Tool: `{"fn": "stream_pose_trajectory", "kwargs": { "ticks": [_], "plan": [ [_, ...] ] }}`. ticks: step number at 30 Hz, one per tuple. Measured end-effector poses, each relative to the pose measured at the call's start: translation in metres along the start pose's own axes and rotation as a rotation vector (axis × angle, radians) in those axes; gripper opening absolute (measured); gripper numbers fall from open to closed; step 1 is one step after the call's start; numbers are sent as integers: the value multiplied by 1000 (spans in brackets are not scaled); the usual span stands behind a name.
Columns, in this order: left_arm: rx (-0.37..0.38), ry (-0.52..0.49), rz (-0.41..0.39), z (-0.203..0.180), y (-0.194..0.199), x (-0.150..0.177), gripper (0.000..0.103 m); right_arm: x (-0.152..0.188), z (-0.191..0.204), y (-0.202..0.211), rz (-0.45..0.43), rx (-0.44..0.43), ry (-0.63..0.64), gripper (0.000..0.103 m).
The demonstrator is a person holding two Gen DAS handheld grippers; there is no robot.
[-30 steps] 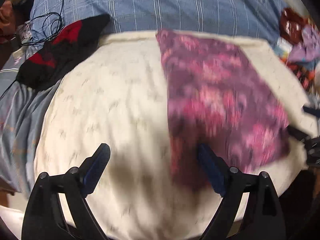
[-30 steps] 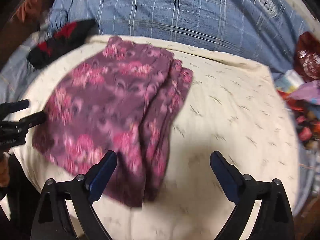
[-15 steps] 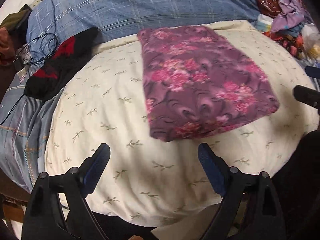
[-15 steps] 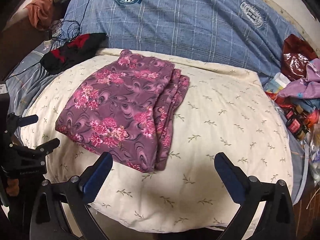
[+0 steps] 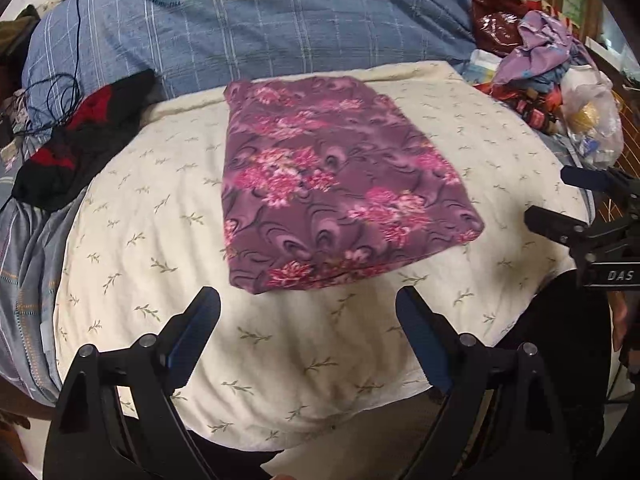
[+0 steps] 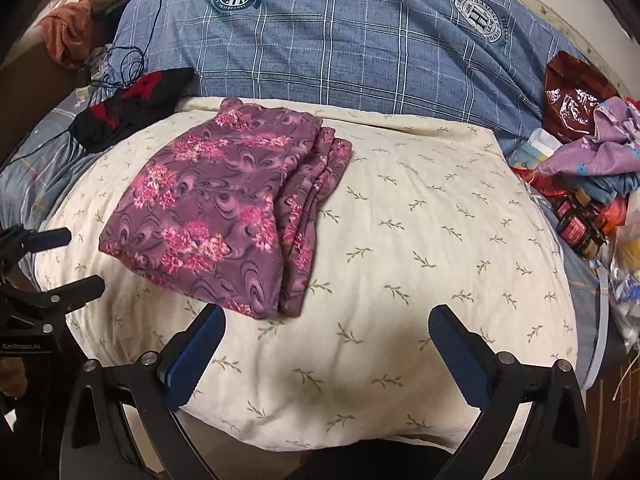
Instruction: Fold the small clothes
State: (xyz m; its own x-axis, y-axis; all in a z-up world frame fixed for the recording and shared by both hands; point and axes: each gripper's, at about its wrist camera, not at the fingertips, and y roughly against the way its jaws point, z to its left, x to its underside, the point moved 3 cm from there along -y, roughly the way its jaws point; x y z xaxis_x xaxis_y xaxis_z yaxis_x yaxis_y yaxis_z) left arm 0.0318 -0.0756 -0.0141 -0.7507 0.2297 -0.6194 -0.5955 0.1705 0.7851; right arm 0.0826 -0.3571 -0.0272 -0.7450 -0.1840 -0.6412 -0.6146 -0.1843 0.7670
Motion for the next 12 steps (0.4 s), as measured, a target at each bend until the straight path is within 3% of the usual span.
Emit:
{"fn": "stream_pose_trajectory", "kwargs": {
  "ticks": [7, 12],
  "plan": [
    [44, -12, -15, -13, 1, -6, 90, 3, -7, 4, -2, 25, 1, 103],
    [16, -57, -58, -26, 5, -14, 90, 2, -14, 9, -9, 32, -6, 103]
  ]
}}
